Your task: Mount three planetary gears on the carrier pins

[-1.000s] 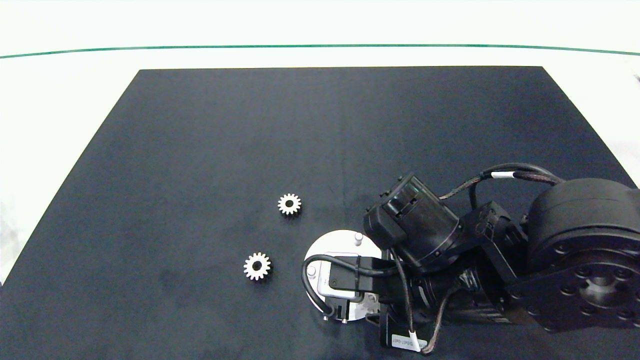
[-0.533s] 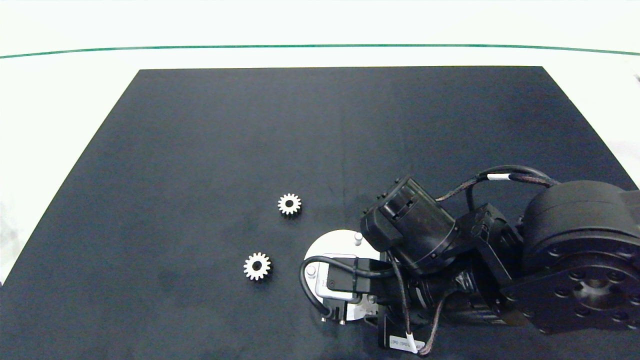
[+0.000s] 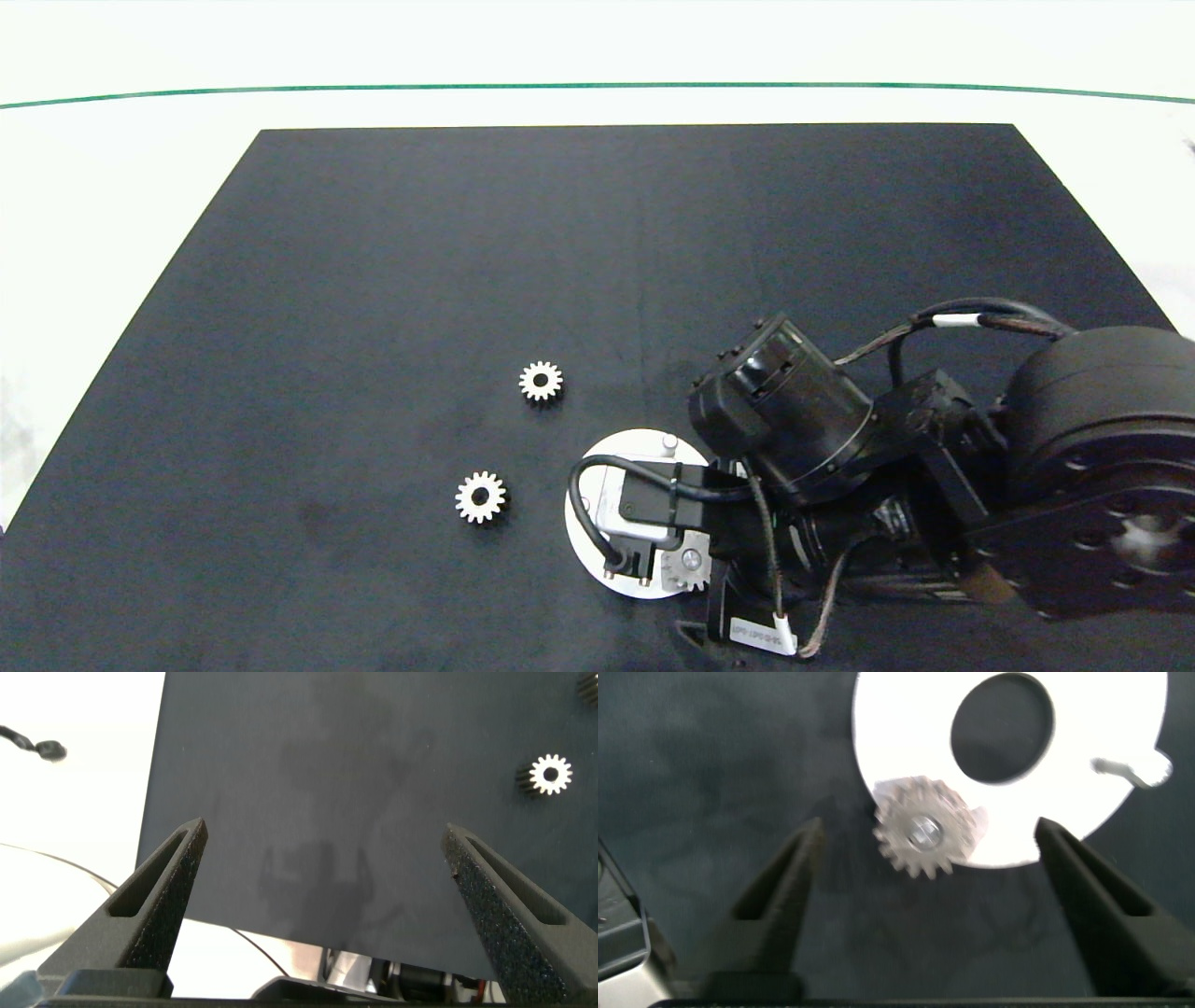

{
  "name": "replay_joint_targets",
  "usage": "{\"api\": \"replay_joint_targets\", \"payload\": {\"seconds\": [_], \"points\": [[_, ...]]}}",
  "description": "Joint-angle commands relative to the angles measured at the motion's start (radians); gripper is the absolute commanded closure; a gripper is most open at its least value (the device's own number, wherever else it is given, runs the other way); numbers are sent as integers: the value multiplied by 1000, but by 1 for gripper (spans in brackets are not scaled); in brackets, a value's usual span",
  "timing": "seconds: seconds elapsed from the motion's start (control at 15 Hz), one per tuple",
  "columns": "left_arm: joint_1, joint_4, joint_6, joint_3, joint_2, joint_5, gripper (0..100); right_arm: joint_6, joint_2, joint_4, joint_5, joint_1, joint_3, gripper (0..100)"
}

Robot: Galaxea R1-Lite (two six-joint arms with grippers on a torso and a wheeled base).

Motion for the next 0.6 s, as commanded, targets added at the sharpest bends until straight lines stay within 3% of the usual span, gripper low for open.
{"api": "replay_joint_targets", "payload": {"seconds": [0.07, 0.2, 0.33, 0.47, 0.6], "points": [[-24, -33, 43, -15, 113, -10, 0, 28, -258, 0, 42, -151, 90, 0], [-137, -44, 75, -14, 182, -9, 0, 86, -421, -6, 103, -252, 174, 0], [-294, -22, 103, -12, 200, -6, 0, 92, -544, -9, 187, -341, 249, 0], [-324, 14, 215, -12, 194, 1, 0, 98, -623, -16, 226, -395, 294, 0], [-329, 14, 267, -6, 202, 1, 0, 135, -685, -49, 249, -392, 346, 0]]}}
